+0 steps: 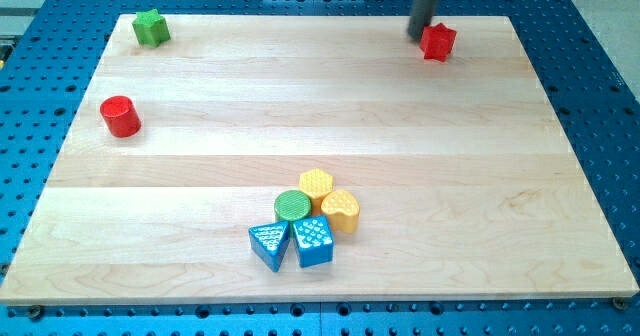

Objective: Keep the red star vertically above the yellow hexagon

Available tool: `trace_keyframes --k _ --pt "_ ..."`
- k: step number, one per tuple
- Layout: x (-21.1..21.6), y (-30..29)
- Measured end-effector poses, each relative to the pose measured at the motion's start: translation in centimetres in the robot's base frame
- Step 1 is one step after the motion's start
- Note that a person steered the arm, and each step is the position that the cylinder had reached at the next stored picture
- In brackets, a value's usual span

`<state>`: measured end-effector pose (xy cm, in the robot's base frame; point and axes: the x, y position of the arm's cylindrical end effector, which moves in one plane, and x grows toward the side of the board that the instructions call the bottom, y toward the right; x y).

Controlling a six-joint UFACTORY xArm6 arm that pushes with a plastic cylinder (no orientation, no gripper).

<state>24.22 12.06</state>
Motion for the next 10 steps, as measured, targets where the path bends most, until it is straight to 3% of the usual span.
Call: trace_keyframes --k 3,4,5,7,8,9,10 --pt "0.2 -0.5" --pt "-4.7 2.0" --pt "-2.2 7.6" --pt "4.6 -2.7" --pt "0.0 -1.3" --pt "0.2 4.5" --pt "4.2 4.4"
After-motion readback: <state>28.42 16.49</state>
